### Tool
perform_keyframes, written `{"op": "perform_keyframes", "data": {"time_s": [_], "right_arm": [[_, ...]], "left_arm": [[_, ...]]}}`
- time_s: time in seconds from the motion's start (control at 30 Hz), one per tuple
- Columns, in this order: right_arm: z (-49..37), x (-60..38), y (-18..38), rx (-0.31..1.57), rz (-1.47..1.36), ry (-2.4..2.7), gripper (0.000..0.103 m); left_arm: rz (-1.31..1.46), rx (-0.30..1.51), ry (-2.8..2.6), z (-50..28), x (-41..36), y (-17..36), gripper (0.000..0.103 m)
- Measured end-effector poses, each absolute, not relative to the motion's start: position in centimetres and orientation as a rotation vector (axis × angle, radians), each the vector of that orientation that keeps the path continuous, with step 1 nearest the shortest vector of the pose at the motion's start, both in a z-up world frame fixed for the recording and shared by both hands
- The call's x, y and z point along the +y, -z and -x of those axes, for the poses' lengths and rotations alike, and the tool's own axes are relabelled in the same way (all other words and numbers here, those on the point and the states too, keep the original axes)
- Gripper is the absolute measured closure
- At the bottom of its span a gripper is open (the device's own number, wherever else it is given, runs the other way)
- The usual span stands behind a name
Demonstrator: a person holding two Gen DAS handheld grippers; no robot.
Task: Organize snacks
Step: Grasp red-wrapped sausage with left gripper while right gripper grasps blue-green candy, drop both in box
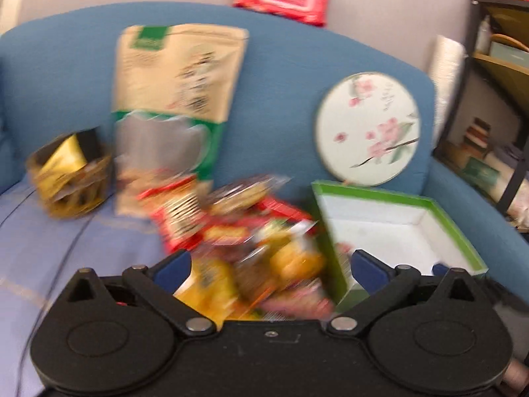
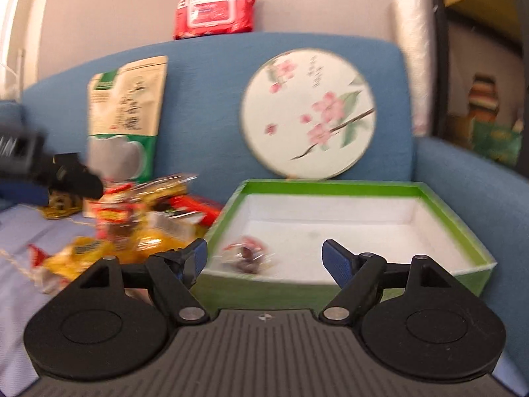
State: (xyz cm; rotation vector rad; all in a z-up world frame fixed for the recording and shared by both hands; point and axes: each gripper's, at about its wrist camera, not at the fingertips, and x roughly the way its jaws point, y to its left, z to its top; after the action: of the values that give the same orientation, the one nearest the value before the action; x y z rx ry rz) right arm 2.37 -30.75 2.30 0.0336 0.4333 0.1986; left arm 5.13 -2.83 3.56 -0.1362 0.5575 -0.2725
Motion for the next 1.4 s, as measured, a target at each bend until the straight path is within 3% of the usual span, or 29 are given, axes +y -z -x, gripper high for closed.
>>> {"op": "perform_keyframes", "data": {"time_s": [0.27, 0.37, 0.5, 0.57, 0.6, 0.63, 0.67, 0.7, 0.9, 1.0, 1.1, 1.17, 1.3, 1.37, 1.4], "right_arm": [[-2.1, -27.1, -0.7, 0.577, -0.148, -0.482, 0.000], [-1.9, -24.9, 0.0, 0.601, -0.083, -0.562, 0.014], [-3.0, -22.0, 0.8, 0.578, 0.039, -0.594, 0.015], [-4.1, -21.3, 1.6, 0.608, 0.047, -0.588, 0.015], [-4.5, -21.1, 2.0, 0.632, 0.049, -0.584, 0.015], [-4.7, -21.2, 2.4, 0.661, 0.057, -0.580, 0.021], [-4.8, -21.1, 2.5, 0.697, 0.070, -0.582, 0.039], [-4.8, -21.2, 2.4, 0.714, 0.072, -0.593, 0.044], [-3.0, -21.9, 1.4, 0.725, 0.042, -0.635, 0.043], [-2.9, -21.5, 1.7, 0.718, 0.055, -0.622, 0.035], [-3.2, -21.4, 2.0, 0.764, 0.047, -0.611, 0.036], [-2.9, -21.7, 1.8, 0.784, 0.038, -0.615, 0.044], [-1.7, -22.4, 1.3, 0.796, 0.019, -0.639, 0.043], [-1.6, -22.4, 1.1, 0.776, 0.013, -0.635, 0.038], [-1.7, -22.2, 1.0, 0.773, 0.015, -0.633, 0.037]], "left_arm": [[0.136, 0.698, 0.195, -2.6, 1.3, 1.2, 0.000], [0.130, 0.711, 0.210, -2.4, 2.1, 1.7, 0.000], [0.123, 0.695, 0.238, -2.7, 2.4, 1.4, 0.000], [0.116, 0.694, 0.261, -3.4, 2.3, 1.4, 0.009], [0.110, 0.695, 0.271, -3.8, 2.2, 1.4, 0.020], [0.103, 0.695, 0.275, -4.2, 2.0, 1.6, 0.029], [0.092, 0.697, 0.275, -4.8, 1.7, 1.8, 0.033], [0.084, 0.701, 0.272, -5.4, 1.4, 2.1, 0.038], [0.060, 0.731, 0.229, -8.9, 0.7, 3.8, 0.036], [0.083, 0.748, 0.227, -10.1, 0.7, 4.5, 0.037], [0.025, 0.737, 0.236, -10.3, -0.1, 4.7, 0.039], [0.028, 0.747, 0.253, -9.9, 0.1, 4.7, 0.041], [0.065, 0.791, 0.298, -7.6, 1.3, 4.1, 0.047], [0.064, 0.798, 0.306, -6.1, 1.5, 4.0, 0.041], [0.059, 0.794, 0.302, -5.5, 1.5, 3.9, 0.027]]}}
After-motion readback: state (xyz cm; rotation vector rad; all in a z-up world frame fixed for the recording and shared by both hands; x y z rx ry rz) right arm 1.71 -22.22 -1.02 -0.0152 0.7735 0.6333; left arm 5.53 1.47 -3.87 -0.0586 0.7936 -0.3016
